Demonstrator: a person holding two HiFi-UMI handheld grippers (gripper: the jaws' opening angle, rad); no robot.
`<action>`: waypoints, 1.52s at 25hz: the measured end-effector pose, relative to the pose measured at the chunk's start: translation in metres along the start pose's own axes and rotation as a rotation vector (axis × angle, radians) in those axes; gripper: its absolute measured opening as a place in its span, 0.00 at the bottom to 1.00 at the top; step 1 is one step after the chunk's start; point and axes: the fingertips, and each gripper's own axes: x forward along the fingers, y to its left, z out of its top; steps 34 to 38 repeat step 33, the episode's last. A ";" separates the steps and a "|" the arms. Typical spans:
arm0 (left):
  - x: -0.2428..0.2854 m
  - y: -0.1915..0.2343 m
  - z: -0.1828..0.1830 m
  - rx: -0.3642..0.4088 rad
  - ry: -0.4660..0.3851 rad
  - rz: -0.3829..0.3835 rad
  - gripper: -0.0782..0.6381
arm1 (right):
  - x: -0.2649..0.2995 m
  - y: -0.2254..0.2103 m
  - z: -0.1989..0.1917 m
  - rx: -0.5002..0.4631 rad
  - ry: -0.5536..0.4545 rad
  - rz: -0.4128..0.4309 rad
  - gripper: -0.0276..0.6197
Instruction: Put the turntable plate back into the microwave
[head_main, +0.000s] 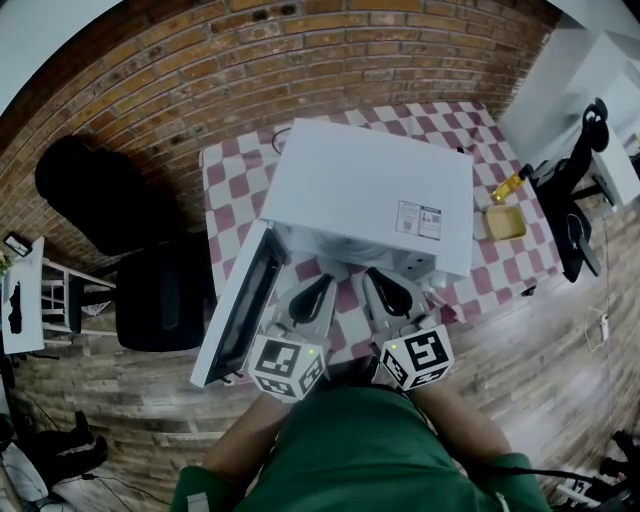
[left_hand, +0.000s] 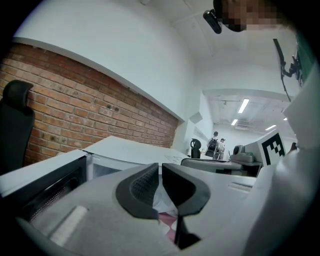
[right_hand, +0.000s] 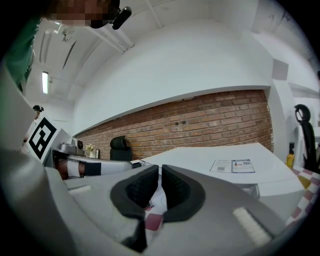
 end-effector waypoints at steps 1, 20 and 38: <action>0.000 0.000 0.001 0.001 -0.001 -0.001 0.15 | 0.000 0.000 0.001 0.001 0.000 -0.001 0.08; 0.002 0.003 -0.001 0.009 0.003 0.002 0.15 | -0.001 -0.002 -0.005 0.011 0.011 0.001 0.05; 0.001 0.007 -0.001 0.017 0.005 0.003 0.15 | 0.001 -0.002 -0.008 0.021 0.017 -0.005 0.05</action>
